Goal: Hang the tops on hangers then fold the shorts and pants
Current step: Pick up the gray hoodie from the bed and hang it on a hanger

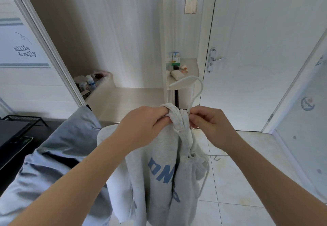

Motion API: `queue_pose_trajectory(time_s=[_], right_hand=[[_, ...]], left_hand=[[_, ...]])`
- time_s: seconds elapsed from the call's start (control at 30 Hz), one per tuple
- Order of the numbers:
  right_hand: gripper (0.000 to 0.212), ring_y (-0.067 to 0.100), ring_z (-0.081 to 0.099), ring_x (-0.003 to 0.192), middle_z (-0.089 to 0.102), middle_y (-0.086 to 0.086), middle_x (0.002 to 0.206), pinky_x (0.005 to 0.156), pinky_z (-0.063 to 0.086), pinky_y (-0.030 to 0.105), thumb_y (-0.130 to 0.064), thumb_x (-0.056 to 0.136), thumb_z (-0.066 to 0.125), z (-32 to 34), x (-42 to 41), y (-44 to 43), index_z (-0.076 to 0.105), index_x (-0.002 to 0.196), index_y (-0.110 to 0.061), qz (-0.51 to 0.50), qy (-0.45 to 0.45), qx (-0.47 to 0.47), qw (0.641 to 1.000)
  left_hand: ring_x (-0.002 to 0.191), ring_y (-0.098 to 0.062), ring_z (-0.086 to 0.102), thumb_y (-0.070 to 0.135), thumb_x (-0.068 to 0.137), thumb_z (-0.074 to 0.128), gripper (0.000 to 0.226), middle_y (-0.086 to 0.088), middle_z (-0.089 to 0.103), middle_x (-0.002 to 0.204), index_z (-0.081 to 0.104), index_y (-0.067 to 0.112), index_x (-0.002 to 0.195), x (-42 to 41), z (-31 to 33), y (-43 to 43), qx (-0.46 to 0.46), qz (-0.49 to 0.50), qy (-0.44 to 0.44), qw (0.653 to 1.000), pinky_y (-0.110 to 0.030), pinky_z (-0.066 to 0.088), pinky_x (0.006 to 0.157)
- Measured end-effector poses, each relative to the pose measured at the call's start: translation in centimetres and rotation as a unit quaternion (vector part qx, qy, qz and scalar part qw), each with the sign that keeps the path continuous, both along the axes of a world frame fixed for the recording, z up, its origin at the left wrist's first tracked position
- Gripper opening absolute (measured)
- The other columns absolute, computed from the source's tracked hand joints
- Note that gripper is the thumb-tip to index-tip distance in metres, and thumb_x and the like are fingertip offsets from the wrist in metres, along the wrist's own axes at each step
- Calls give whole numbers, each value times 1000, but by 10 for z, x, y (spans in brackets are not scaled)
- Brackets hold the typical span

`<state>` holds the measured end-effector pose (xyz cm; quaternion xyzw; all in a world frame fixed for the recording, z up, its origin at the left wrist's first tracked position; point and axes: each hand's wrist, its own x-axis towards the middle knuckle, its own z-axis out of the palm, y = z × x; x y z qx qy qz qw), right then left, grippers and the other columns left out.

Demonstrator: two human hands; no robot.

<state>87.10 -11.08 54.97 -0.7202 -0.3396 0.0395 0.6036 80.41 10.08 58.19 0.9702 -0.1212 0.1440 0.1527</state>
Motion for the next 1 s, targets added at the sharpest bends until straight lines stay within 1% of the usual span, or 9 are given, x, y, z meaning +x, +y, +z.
queue_pose_trajectory(time_s=[0.13,0.2,0.37,0.5,0.57,0.67,0.77,0.9,1.0], right_hand=[[19,5,62,100,68,-7,102,88,44,12,-3,94,64,-6,-7,-4,71,102,-18,-143,-127,-38,981],[19,10,63,98,67,-5,102,86,46,15,-4,91,61,-17,-14,-11,67,103,-18,-204,-181,-1,962],[42,3,54,115,60,-14,125,98,44,23,-35,93,63,-54,-32,1,55,134,-24,-30,-40,-174,983],[14,0,52,91,61,-12,92,85,38,22,-29,90,71,-69,-34,14,61,96,-20,-58,-114,-163,978],[21,0,57,82,62,-18,83,74,42,16,-43,84,71,-66,-32,9,62,89,-25,-32,-99,-156,982],[47,5,63,76,70,-9,83,71,54,27,-70,69,65,-68,-23,-1,70,90,-29,33,-37,-314,948],[43,8,61,74,65,-9,79,71,53,28,-70,68,72,-80,-6,-13,64,82,-30,55,-11,-493,868],[36,3,52,76,54,-16,69,107,29,39,-70,76,65,-94,12,-36,51,71,-37,52,-71,-570,817],[37,4,49,107,60,-22,93,118,0,51,-67,76,61,-94,20,-52,55,111,-55,29,-73,-581,810]], left_hand=[[50,-6,47,38,100,48,20,16,47,53,50,38,80,-4,-8,4,-82,32,-1,996,-21,29,53],[49,-10,46,36,100,50,23,11,46,51,51,36,78,-7,-10,7,-121,51,-23,991,-20,30,52],[50,-8,44,30,102,53,32,14,50,56,47,34,70,-9,-11,-2,-214,86,-71,970,-16,35,52],[51,-5,43,24,102,54,34,11,45,53,48,26,69,-9,-13,-6,-243,95,-79,962,-16,35,53],[52,-6,43,26,102,54,32,9,45,54,52,19,71,-11,-14,-2,-241,97,-72,963,-15,35,53],[50,-8,41,32,101,53,35,8,44,53,49,23,67,-14,-17,3,-223,91,-56,969,-17,34,52],[49,-9,39,34,101,53,36,7,42,52,48,27,65,-16,-20,7,-209,88,-44,973,-19,34,51],[47,-5,42,30,100,56,39,12,47,51,47,37,63,-24,-20,17,-185,58,-15,981,-14,35,51],[47,-4,43,31,100,56,39,13,49,51,49,33,61,-31,-21,32,-171,52,26,984,-14,36,51]])
